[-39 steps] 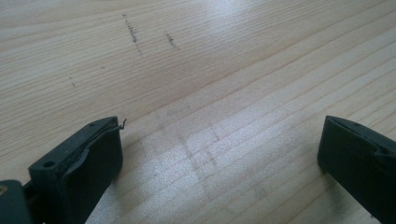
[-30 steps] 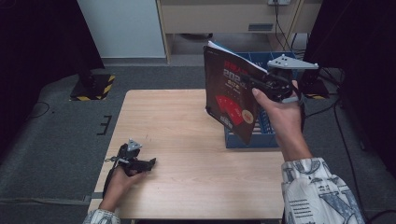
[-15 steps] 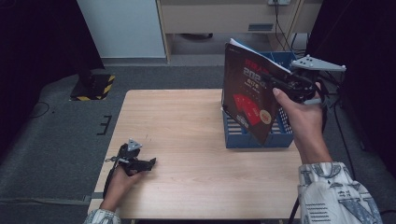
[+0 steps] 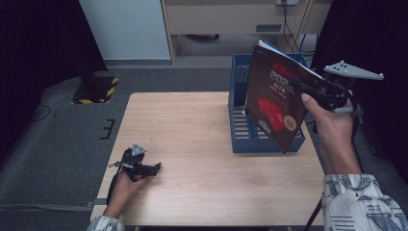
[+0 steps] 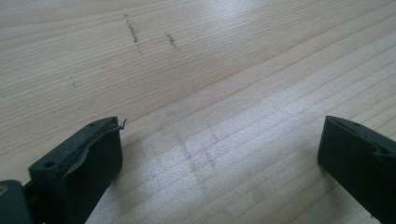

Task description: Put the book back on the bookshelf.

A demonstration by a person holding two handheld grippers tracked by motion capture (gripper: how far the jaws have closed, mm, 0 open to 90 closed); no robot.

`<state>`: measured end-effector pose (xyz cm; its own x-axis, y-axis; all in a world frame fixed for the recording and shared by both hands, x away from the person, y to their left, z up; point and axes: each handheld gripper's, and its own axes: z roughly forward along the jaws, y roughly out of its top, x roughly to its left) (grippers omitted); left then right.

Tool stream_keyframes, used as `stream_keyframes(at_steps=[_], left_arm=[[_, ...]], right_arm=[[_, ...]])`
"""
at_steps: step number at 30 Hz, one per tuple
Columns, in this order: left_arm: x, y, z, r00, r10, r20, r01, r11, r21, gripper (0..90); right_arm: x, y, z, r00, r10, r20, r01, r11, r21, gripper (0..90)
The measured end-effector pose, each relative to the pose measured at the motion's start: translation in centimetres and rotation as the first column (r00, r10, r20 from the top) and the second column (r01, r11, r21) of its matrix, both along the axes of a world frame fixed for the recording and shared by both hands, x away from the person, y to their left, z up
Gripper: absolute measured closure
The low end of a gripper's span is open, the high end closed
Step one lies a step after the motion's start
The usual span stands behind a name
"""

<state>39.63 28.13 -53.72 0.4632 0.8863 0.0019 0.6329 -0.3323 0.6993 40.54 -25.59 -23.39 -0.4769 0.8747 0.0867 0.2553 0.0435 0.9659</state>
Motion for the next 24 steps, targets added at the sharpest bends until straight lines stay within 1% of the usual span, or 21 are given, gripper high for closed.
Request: stream_keyframes(at_steps=[3, 13, 20, 24], left_arm=[[0.0, 0.0, 0.0, 1.0, 0.002, 0.0, -0.002, 1.0, 0.0, 0.0], [0.0, -0.1, 0.0, 1.0, 0.008, 0.0, -0.008, 1.0, 0.001, 0.0], [-0.1, -0.1, 0.0, 1.0, 0.009, 0.0, -0.009, 1.0, 0.0, 0.0], [-0.1, -0.1, 0.0, 1.0, 0.01, 0.0, -0.01, 0.9999, 0.002, 0.0]], right_arm=[[0.0, -0.7, -0.1, 0.9999, -0.016, -0.005, 0.016, 0.9999, 0.0, 87.1], [0.5, -1.7, -0.3, 0.9985, -0.053, -0.012, 0.053, 0.9986, -0.006, 87.1], [0.2, -2.4, -0.2, 0.9976, -0.069, -0.009, 0.069, 0.9976, -0.002, 87.1], [0.1, -3.1, -0.1, 0.9965, -0.083, -0.008, 0.083, 0.9965, -0.005, 87.1]])
